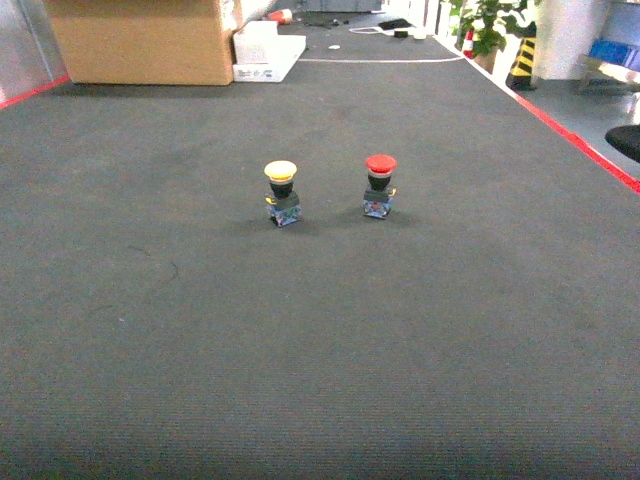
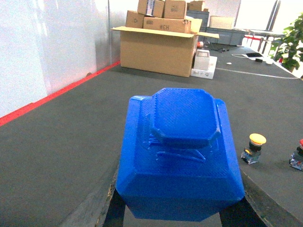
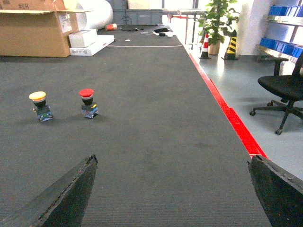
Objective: Pick blue part to blue bin on bottom shelf
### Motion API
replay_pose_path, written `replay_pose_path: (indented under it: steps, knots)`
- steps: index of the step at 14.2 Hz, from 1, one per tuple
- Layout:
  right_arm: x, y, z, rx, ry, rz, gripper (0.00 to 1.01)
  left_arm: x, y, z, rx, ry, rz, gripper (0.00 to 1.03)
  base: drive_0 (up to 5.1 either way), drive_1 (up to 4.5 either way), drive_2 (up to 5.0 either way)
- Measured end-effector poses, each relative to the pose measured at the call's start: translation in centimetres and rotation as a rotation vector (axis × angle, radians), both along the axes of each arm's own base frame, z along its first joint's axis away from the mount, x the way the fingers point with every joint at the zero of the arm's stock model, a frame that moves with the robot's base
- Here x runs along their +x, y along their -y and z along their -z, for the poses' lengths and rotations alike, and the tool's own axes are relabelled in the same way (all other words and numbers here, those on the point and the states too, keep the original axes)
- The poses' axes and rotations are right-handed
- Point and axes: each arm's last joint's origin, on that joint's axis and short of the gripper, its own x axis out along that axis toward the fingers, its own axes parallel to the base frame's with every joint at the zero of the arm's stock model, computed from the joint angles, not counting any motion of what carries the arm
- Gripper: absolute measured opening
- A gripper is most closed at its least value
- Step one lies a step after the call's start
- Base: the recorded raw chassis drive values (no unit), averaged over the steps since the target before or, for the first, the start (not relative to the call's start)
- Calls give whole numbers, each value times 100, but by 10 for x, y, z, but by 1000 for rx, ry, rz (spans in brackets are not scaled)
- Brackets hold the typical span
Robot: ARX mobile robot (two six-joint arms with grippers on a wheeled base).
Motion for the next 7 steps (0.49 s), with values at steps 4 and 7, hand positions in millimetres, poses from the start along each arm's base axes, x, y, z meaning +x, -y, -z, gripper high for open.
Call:
replay_pose_path:
  steps: [4,7]
  knots:
    - [0,0,0,0,0,0,98,0,0,0,0,0,2,44,0,0,0]
    - [0,0,0,0,0,0,98,0,0,0,1,0,3,44,0,0,0]
